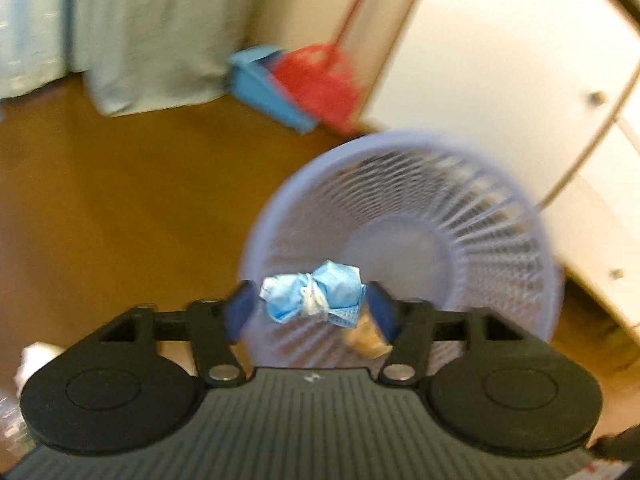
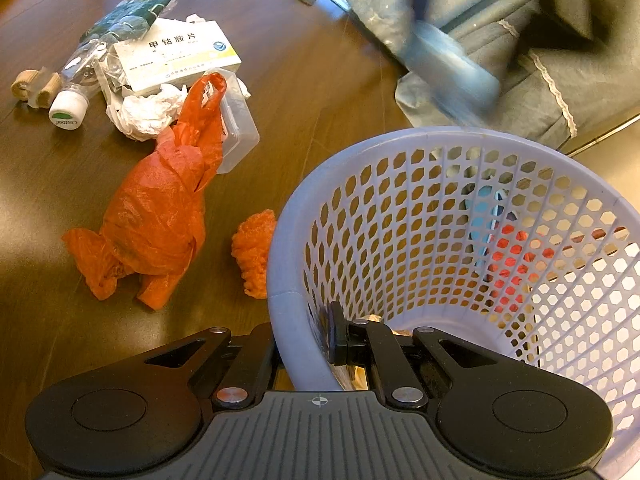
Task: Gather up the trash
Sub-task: 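Carry the blue tissue over the wastebasket and release it with the left gripper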
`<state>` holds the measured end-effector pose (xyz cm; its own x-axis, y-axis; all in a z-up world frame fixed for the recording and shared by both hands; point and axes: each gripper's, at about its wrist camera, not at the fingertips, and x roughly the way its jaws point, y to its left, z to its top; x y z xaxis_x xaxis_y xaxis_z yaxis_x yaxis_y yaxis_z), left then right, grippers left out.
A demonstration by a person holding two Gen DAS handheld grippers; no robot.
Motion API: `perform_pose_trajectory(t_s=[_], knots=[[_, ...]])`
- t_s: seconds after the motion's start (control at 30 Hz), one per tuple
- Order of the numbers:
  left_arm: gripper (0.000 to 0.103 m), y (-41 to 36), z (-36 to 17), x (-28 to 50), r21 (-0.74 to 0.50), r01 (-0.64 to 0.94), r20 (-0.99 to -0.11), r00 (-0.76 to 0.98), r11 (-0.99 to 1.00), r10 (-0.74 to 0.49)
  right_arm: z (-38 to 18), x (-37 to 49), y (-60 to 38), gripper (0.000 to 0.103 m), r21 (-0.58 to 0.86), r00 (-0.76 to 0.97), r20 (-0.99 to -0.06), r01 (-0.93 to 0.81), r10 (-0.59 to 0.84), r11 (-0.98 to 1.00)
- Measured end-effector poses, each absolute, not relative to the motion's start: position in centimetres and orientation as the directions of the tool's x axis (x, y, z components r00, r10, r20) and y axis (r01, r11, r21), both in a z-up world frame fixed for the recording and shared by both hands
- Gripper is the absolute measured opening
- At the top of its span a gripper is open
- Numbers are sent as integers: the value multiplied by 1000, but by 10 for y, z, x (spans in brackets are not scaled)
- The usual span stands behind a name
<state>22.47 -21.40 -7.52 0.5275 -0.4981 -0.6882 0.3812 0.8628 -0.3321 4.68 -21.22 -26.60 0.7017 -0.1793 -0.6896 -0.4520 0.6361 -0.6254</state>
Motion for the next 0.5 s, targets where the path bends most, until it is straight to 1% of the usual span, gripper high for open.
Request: perform_pose_trajectory(t_s=[0.03, 0.1, 0.23, 0.33, 0.5], knots=[[77, -221, -76, 226, -328, 393, -683, 530, 859, -503, -266, 47, -212, 3, -625, 702, -690, -452, -179, 637], [77, -229, -74, 227, -301, 409, -680, 541, 861, -495, -265, 48, -213, 3, -623, 703, -689, -449, -178, 640], [77, -208, -80, 223, -282, 345, -696, 569, 895, -438, -265, 48, -213, 3, -622, 704, -688, -446, -177, 643], [77, -167, -91, 211, -250, 231, -731, 592, 940, -339, -265, 49, -213, 3, -621, 705, -687, -442, -177, 648], [77, -73, -119, 178, -145, -29, -801, 590, 989, -100, -265, 49, -213, 3, -621, 704, -687, -442, -178, 647]])
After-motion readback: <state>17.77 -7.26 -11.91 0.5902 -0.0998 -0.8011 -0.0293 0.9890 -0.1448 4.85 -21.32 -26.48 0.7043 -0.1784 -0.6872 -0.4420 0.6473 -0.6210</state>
